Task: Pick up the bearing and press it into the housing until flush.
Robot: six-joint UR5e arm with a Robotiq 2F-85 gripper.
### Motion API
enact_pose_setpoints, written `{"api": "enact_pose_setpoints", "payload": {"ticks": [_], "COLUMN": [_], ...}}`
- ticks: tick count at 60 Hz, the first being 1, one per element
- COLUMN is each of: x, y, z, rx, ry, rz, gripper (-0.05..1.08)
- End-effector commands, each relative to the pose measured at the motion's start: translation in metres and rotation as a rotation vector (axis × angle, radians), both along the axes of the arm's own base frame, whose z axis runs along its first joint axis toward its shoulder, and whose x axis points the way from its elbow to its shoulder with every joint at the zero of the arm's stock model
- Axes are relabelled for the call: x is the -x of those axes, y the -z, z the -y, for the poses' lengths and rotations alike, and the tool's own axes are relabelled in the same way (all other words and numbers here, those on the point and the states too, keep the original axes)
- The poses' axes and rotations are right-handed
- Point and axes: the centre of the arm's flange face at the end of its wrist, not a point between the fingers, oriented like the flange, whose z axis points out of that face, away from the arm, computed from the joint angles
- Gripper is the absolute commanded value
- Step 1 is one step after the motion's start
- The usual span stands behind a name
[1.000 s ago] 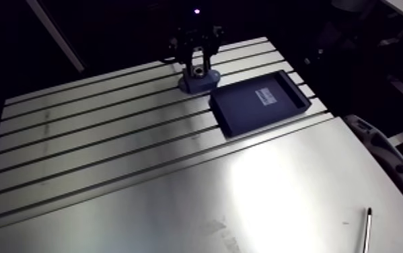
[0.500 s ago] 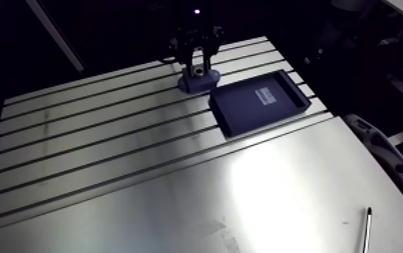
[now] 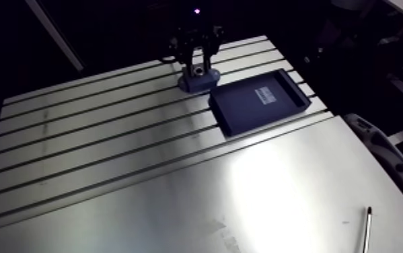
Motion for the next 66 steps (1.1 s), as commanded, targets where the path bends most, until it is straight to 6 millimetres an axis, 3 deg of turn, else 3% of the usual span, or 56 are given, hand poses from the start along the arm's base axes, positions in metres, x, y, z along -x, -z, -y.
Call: {"api": "enact_pose_setpoints", "payload": {"ticks": [1,15,28,39,40,41,43,44,45,49,57,66], "x": [0.000,0.002,0.001,-0.002,-0.002,-0.002,-0.002,-0.002,-0.002,-0.003,-0.004,-0.004], "y": [-0.006,-0.026,-0.030,-0.055,-0.057,-0.057,-0.058,-0.058,-0.058,-0.057,-0.056,-0.054], "z": [0.000,0.000,0.001,0.005,0.005,0.005,0.006,0.006,0.006,0.005,0.004,0.002], "rx": [0.000,0.005,0.007,0.014,0.013,0.013,0.015,0.015,0.014,0.014,0.015,0.012], "ry": [0.000,0.001,0.001,0.023,0.027,0.027,0.033,0.033,0.035,0.037,0.043,0.039], "rz": [-0.010,-0.013,-0.002,0.001,0.001,0.001,0.005,0.005,0.005,0.007,0.014,0.019], "gripper": [0.01,0.01,0.01,0.02,0.13,0.13,0.56,0.56,0.76,0.88,1.03,1.07]}}
